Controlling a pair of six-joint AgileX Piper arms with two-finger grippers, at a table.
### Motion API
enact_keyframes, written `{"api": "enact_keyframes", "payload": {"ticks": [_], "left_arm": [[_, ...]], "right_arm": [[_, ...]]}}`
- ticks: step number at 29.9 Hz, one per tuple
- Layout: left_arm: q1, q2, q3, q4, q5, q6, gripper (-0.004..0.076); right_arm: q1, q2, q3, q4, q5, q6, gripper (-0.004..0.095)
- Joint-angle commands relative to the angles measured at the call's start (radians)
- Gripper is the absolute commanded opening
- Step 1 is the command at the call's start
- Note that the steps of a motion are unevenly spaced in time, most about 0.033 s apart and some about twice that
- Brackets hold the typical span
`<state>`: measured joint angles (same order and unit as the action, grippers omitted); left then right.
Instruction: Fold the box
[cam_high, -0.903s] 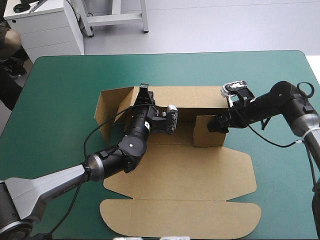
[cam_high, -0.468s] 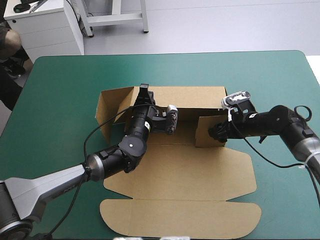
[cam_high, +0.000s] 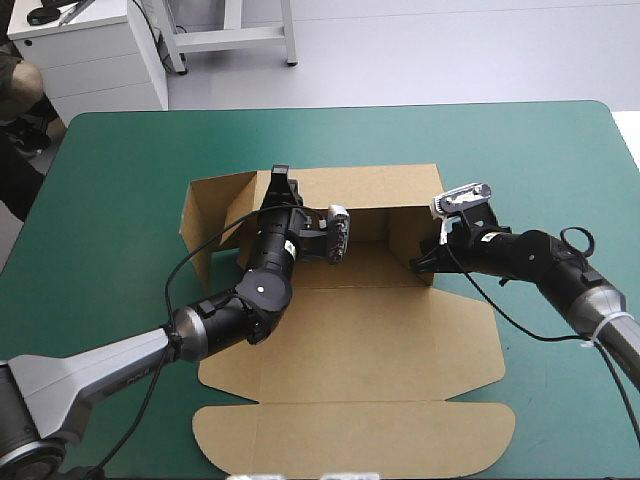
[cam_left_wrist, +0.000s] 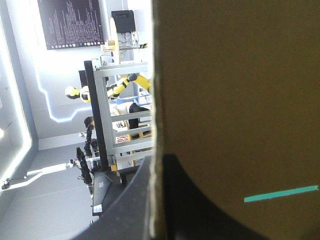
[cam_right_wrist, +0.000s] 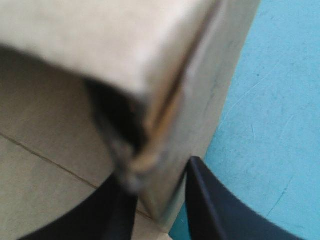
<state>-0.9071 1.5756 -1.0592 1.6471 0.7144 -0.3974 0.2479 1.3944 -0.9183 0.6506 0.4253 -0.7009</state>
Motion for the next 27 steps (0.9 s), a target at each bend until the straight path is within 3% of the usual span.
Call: {"api": "enact_keyframes", "payload": {"ticks": [1,2,14,17,23,25,27], "left_arm": [[-0.006,-0.042,-0.03,0.045,-0.019,-0.015,-0.001],[-0.006,-0.042,-0.03,0.045,-0.019,-0.015,-0.001],[-0.006,-0.042,-0.03,0.047,-0.006,-0.015,0.0007],[-0.006,-0.042,-0.03,0.047,0.001,-0.015,0.0104],[-0.006,-0.042,-0.03,0.047,0.001,-0.018,0.0461],[-0.006,-0.042,-0.03,0.047,0.001,-0.018,0.051],[-0.008,-0.042,-0.03,0.053,0.001,-0.018,0.0509]], "right_arm": [[0.009,-0.035,-0.031,0.06,-0.055,-0.014,0.0037],[0.009,-0.035,-0.031,0.06,-0.059,-0.018,-0.0019],[0.009,-0.035,-0.031,0.061,-0.069,-0.018,-0.0019],[0.009,-0.035,-0.031,0.061,-0.076,-0.018,-0.0018],[0.009,-0.035,-0.031,0.061,-0.104,-0.011,-0.0019],[0.009,-0.035,-0.031,0.061,-0.117,-0.009,-0.0018],[0.009,-0.035,-0.031,0.061,-0.139,-0.009,-0.0018]]}}
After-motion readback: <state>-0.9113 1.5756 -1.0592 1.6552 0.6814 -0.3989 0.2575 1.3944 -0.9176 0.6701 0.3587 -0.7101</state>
